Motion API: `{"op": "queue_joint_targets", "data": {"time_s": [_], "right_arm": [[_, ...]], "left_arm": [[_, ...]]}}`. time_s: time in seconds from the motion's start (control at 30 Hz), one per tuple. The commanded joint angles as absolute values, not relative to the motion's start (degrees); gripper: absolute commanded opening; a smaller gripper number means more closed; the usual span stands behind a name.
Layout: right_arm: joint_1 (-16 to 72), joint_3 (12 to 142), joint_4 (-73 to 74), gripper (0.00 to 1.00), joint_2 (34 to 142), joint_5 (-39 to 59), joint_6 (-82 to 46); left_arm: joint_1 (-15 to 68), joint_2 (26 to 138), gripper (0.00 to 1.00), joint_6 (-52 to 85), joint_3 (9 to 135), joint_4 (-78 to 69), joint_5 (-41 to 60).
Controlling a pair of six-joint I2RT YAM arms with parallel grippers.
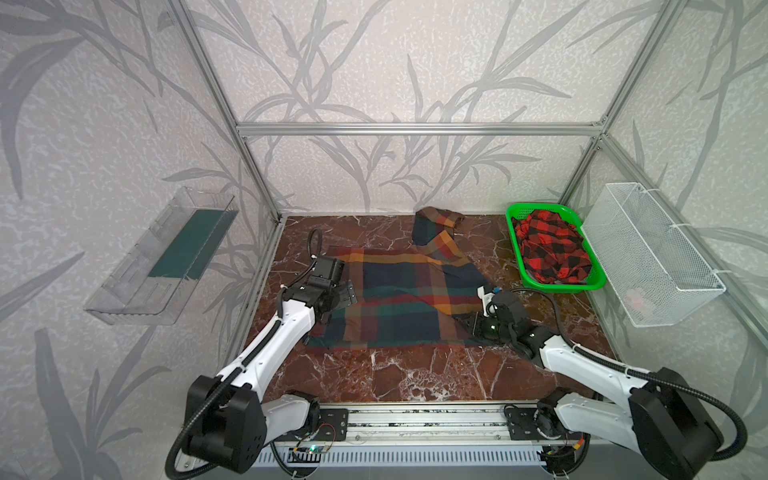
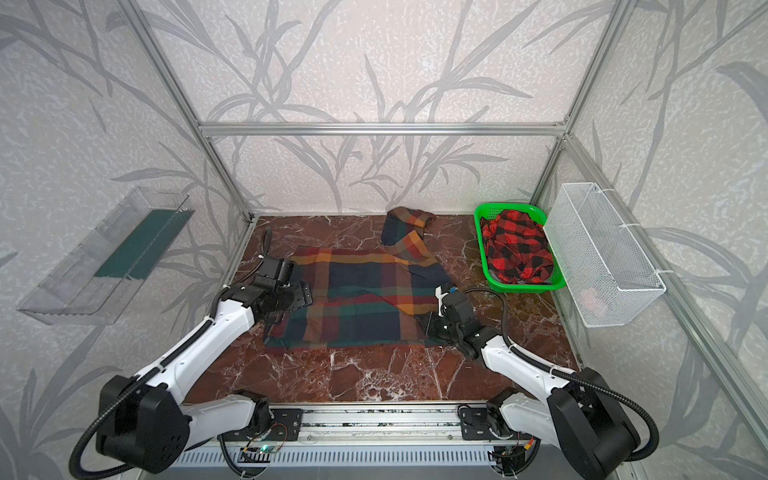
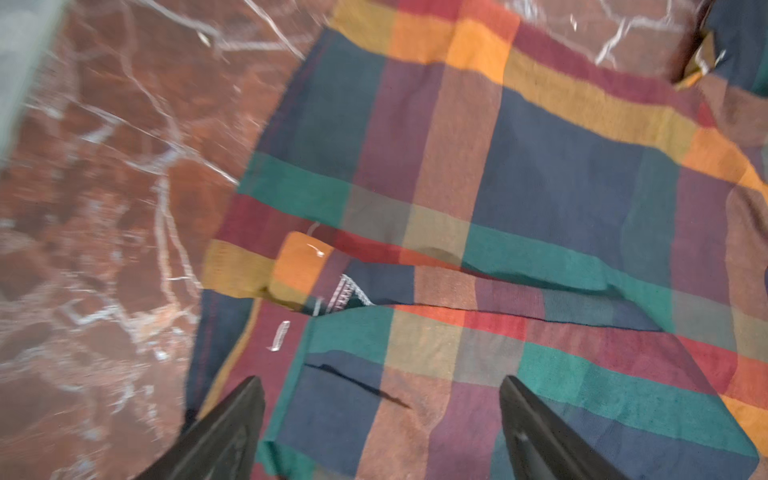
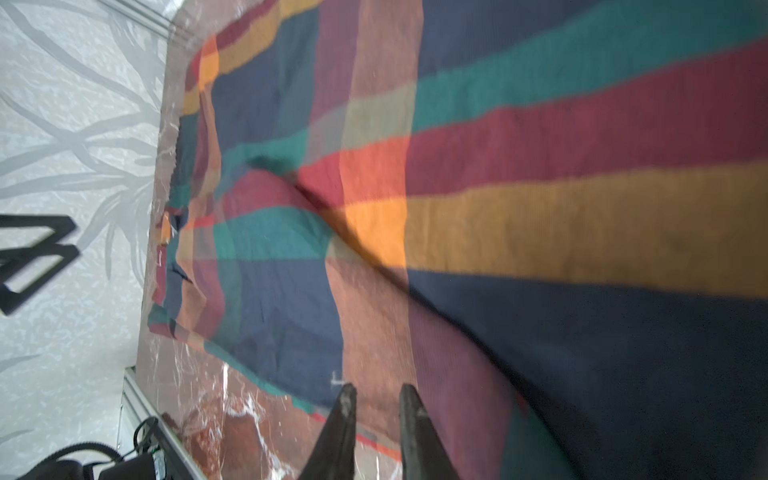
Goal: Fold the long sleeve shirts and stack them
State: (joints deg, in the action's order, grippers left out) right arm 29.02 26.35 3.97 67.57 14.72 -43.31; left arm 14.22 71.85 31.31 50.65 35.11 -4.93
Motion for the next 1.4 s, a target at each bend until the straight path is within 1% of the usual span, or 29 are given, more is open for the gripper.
{"op": "queue_joint_targets", "data": {"time_s": [0.0,0.13,0.27,0.4,0.53,0.7,0.83,0.93,1.03,1.1,1.13,1.17,1.23,1.27,1.37], "right_arm": [[28.41,27.65,2.44,0.21,71.63,16.09,-42.59],[27.05,26.81,4.83,0.19,76.95,17.95,-44.09],[25.86,24.86,4.26,0.19,79.14,17.07,-46.04],[25.76,21.75,4.54,0.2,79.23,17.1,-48.7],[25.75,18.47,2.79,0.22,76.35,17.22,-50.06],[25.75,15.34,-5.88,0.22,67.0,16.16,-50.33],[26.15,12.43,-16.49,0.22,52.14,14.51,-52.54],[26.45,11.96,-25.31,0.23,40.87,12.44,-52.73],[26.45,14.38,-32.0,0.23,32.0,10.48,-51.13],[26.44,18.35,-35.41,0.26,29.9,9.0,-49.83],[26.45,20.69,-35.44,0.29,30.0,9.01,-48.86],[26.41,23.35,-34.93,0.35,31.07,9.07,-47.67],[26.39,28.99,-32.93,0.47,35.77,8.73,-43.74],[26.37,32.68,-32.54,0.55,39.12,7.8,-41.43],[26.3,41.98,-30.04,0.71,48.63,6.54,-36.94]], "left_arm": [[14.58,76.29,0.89,33.63,48.86,32.86,0.73],[14.68,81.24,0.88,35.96,47.92,31.68,1.99],[15.15,84.08,0.88,39.42,46.49,31.33,3.21],[16.12,85.49,0.88,42.18,44.38,31.65,4.25],[16.65,86.27,0.88,46.04,40.62,31.86,5.94],[18.79,84.65,0.88,49.97,36.37,33.42,7.53],[24.81,78.21,0.88,54.79,32.52,35.88,4.18],[29.13,73.02,0.88,59.88,30.18,38.0,3.69],[31.12,66.67,0.88,61.96,30.38,42.59,2.11],[31.2,62.6,0.89,60.81,33.3,47.82,-2.24],[31.14,60.71,0.93,59.38,35.5,49.69,-5.14],[31.1,59.08,0.99,57.98,37.5,50.62,-8.34],[30.57,57.41,0.99,53.76,41.82,50.53,-11.95],[30.12,57.58,0.99,51.44,44.58,50.28,-13.33],[28.99,61.2,0.99,44.03,52.43,49.11,-14.97]]}}
